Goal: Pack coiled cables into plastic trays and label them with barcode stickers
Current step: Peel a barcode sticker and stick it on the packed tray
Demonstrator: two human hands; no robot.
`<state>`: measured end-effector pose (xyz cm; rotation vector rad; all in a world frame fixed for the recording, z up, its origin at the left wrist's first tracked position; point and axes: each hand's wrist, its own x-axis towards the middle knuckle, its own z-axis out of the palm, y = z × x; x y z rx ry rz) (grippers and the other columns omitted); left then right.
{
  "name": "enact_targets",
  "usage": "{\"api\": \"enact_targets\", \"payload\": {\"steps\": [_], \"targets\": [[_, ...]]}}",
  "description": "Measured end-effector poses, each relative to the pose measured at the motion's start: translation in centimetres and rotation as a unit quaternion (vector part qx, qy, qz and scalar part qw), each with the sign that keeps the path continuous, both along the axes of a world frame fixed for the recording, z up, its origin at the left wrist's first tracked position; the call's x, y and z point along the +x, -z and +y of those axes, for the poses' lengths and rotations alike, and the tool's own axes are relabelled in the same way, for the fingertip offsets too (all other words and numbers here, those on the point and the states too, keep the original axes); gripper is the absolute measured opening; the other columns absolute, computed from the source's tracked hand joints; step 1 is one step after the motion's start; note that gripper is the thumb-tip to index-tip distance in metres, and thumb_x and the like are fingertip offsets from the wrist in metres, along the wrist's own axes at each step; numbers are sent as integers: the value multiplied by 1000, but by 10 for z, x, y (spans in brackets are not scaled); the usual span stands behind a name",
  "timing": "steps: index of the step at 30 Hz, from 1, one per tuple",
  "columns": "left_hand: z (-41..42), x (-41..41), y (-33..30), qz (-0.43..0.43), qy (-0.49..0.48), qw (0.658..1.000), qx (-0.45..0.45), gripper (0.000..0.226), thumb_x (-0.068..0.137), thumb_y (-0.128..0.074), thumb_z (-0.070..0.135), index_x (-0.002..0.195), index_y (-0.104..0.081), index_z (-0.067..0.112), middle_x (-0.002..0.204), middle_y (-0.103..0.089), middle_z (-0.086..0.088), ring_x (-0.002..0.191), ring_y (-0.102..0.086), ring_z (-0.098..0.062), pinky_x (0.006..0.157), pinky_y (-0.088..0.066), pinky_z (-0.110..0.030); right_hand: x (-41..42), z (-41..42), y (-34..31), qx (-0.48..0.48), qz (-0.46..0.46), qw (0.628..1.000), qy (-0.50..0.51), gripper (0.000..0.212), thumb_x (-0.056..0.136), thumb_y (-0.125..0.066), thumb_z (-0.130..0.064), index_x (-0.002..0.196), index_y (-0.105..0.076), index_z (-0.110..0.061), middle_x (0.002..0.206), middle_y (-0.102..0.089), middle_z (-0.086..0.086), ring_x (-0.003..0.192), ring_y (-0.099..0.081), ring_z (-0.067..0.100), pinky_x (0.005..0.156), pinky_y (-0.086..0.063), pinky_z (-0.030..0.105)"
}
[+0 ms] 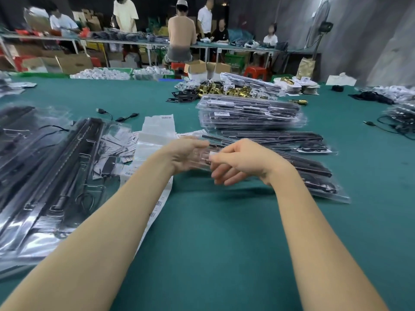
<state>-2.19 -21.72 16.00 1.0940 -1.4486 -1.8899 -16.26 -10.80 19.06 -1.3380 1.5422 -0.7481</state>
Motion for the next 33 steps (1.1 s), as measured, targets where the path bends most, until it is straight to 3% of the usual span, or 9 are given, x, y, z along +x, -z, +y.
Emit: {"api": "enact_targets", "payload": {"steps": [4,7,11,15,18,20,23,26,33], "targets": [[-14,-17,8,75,-55,996,12,6,100,-57,15,102,-53,12,99,-63,-11,78,-63,-19,65,-53,-33,-25,7,15,77,-48,993,-81,23,98,-63,-28,101,-75,-10,103,-77,10,98,-74,18,79,-59,24],[-24,-38,7,94,-56,994,22,9,103,-52,20,104,-54,11,99,-62,-8,82,-61,-19,68,-53,-30,-42,7,38,81,-185,979,20,29,97,-61,-29,110,-70,-5,109,-75,15,98,-74,22,72,-59,22],[-33,-77,2,55,-70,996,5,18,102,-53,17,116,-55,5,99,-65,-9,75,-63,-17,53,-53,-25,-58,-3,49,-26,-457,857,238,36,97,-62,-22,123,-55,1,122,-67,22,95,-74,29,73,-62,29],[-42,-105,-3,-70,-108,989,-71,14,94,-57,9,105,-52,3,78,-57,-7,61,-61,-18,57,-53,-28,-70,-8,50,-88,-552,770,309,58,98,-61,-18,142,-35,9,140,-49,29,110,-67,36,95,-56,39],[-48,-107,-10,-230,-85,957,-155,17,93,-57,20,96,-53,4,81,-55,-6,68,-58,-19,65,-54,-31,-73,-12,49,-97,-512,781,343,47,98,-60,-13,139,-40,2,132,-51,30,109,-66,36,99,-54,41],[-51,-104,-13,-312,-39,929,-195,30,93,-60,24,114,-59,2,106,-64,-13,92,-65,-25,83,-58,-37,-72,-17,49,-107,-448,794,396,26,99,-59,-13,120,-49,0,114,-57,25,94,-70,30,96,-56,41],[-55,-98,-15,-297,-29,935,-190,48,91,-68,24,131,-57,1,110,-62,-12,94,-60,-27,87,-56,-38,-72,-26,54,-126,-368,809,441,17,101,-56,-12,89,-51,-1,96,-62,16,81,-73,23,80,-61,31],[-48,-97,-10,-320,-7,920,-224,72,91,-67,33,147,-33,3,121,-58,-11,109,-59,-27,92,-54,-39,-72,-31,60,-135,-343,822,434,9,101,-48,-1,98,-53,6,103,-68,23,77,-75,23,68,-61,25],[-25,-86,28,-346,140,774,-511,77,83,-58,73,149,-37,40,159,-28,-7,147,-26,-31,120,-25,-48,-71,-36,65,-115,-252,854,442,9,100,-50,-2,98,-53,6,92,-71,21,64,-74,22,56,-59,25]]}}
